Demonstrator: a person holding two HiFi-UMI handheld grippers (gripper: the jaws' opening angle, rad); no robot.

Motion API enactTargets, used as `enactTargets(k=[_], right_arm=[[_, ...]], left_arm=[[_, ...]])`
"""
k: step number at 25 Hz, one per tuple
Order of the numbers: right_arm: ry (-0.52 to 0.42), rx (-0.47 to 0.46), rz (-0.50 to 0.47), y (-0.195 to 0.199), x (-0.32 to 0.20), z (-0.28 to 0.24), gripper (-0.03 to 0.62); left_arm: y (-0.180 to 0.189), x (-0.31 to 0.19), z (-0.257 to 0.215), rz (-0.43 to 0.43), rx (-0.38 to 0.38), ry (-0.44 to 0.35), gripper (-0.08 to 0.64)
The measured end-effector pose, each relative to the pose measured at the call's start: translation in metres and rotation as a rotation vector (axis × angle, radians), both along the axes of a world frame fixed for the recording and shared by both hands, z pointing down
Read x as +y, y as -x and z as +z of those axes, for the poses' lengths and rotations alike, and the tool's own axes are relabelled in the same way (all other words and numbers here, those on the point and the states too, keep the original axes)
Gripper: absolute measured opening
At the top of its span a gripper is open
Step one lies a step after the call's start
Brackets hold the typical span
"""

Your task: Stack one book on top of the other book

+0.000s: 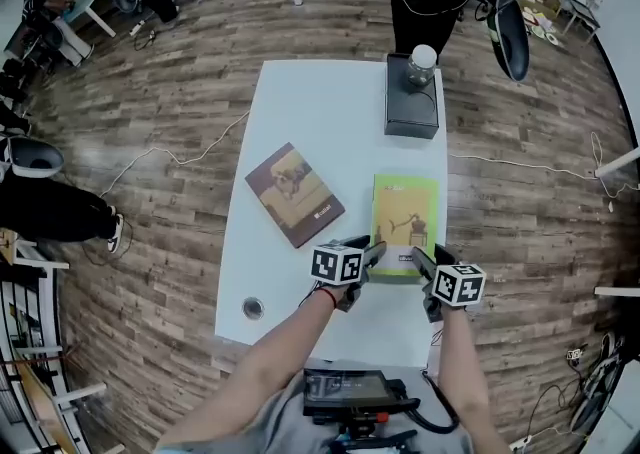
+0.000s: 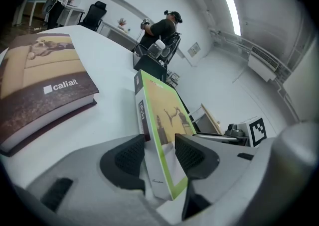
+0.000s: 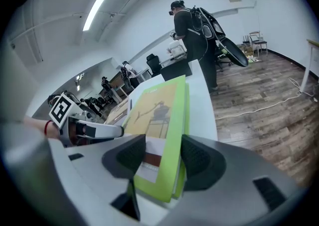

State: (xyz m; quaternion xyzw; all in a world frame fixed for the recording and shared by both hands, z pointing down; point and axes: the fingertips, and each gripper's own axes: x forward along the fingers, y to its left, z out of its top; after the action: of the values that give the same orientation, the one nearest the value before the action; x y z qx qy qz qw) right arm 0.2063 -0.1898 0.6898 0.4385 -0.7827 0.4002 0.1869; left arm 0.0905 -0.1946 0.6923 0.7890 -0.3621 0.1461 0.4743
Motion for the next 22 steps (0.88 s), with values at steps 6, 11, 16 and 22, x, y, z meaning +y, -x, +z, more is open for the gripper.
enactTargets(k=[6, 11, 16, 22], right_arm=[[-0.032, -0.001, -0.059, 0.021, -0.014, -0.019, 0.230], [-0.055, -0.003, -0.145, 0.055, -0.031, -0.032, 0.230], [-0.071, -0.015, -0.220, 0.097, -0.042, -0.039, 0.230], [-0.094, -0.014, -0.357, 0.152, -0.058, -0.047, 0.230]], left_arm=[[0.021, -0.007, -0.018, -0.052, 0.026, -0.035, 0.196], [0.054, -0.013, -0.030, -0.127, 0.014, -0.052, 0.196], [0.095, -0.017, -0.039, -0.210, 0.020, -0.061, 0.196], [0.146, -0.016, -0.045, -0.357, 0.022, -0.062, 0.196]])
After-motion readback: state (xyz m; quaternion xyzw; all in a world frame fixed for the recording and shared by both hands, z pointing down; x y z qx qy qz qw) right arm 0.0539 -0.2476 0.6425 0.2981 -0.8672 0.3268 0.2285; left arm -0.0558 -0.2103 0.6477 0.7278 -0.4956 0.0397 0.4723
